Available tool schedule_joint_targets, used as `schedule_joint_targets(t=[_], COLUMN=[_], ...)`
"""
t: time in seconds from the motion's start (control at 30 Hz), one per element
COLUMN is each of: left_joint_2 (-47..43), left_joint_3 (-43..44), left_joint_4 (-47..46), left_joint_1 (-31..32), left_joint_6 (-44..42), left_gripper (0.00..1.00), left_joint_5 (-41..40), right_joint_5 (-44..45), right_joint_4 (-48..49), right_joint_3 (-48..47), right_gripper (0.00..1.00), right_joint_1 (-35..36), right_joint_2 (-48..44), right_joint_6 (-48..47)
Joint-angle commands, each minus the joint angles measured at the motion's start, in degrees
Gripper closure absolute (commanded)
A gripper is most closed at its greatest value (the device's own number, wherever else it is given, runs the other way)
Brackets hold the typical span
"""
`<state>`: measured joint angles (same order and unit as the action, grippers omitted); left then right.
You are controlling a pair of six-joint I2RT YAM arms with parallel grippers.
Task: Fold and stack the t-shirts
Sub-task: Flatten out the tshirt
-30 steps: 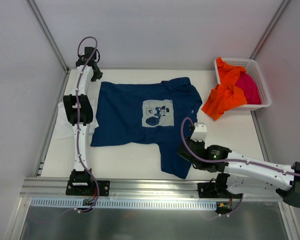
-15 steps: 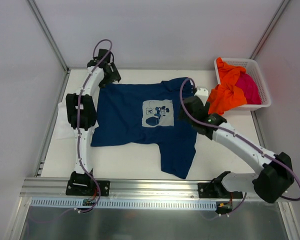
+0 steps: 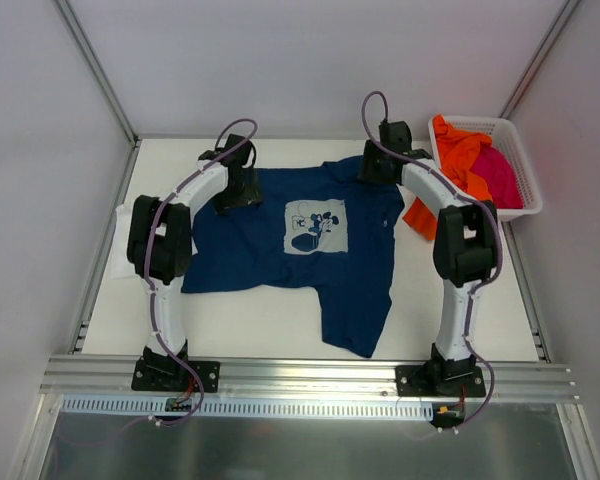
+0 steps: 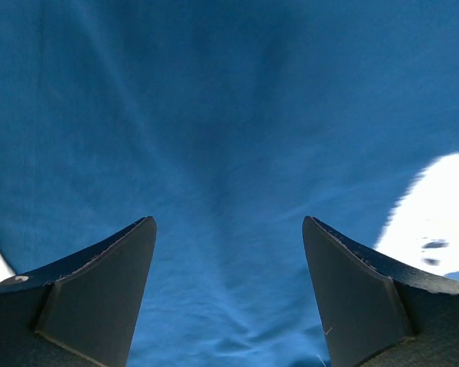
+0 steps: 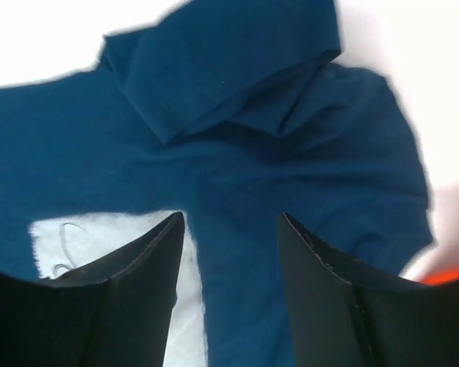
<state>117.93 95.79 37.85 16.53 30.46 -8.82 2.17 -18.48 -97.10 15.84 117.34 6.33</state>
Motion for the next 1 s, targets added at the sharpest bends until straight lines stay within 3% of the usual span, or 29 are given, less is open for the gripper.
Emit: schedule_joint_targets(t=[0.0,0.13,0.47,0.57,0.67,0.73,0.83,0.93,0.97], left_joint_2=[-5.25,-5.43,-2.09,-2.53,-3.58,-3.93,-4.02,-3.59,-3.32], left_joint_3=[-4.28,-6.40,-6.31,-7.98,-10.44,-11.41,-11.94,-12.12,-12.03], left_joint_4=[-1.37,-2.25,-2.60,-2.69,-2.60,-2.69,-2.78,-2.78,-2.78], left_joint_1=[1.92,4.20,8.42,8.95,9.39,9.65,9.74,9.66,9.66], left_joint_6=[0.48,0.13,0.66,1.36,1.88,1.80,1.62,1.54,1.45], left_gripper=[0.22,0.22,0.23,0.24,0.27,0.29,0.40,0.75,0.92], left_joint_5=[-1.20,-0.93,-1.20,-1.11,-2.60,-3.31,-3.84,-3.93,-3.66], right_joint_5=[-6.39,-5.08,-2.53,-2.79,-3.50,-3.23,-3.67,-3.76,-3.50], right_joint_4=[-5.07,-7.97,-10.08,-14.30,-14.30,-12.46,-10.79,-10.70,-11.22], right_joint_3=[-8.25,-12.32,-12.94,-11.72,-4.00,0.57,7.61,11.66,12.89], right_gripper=[0.46,0.47,0.50,0.59,0.76,0.79,0.80,0.82,0.83], right_joint_1=[-0.45,-0.45,-1.86,-2.04,-1.86,-1.86,-1.42,-0.37,-0.11], right_joint_2=[4.90,9.74,10.72,9.84,5.28,0.90,-3.41,-5.80,-6.24], right_joint_6=[-0.61,-1.05,-2.20,-2.20,-1.67,-1.23,-0.88,-1.05,-1.05])
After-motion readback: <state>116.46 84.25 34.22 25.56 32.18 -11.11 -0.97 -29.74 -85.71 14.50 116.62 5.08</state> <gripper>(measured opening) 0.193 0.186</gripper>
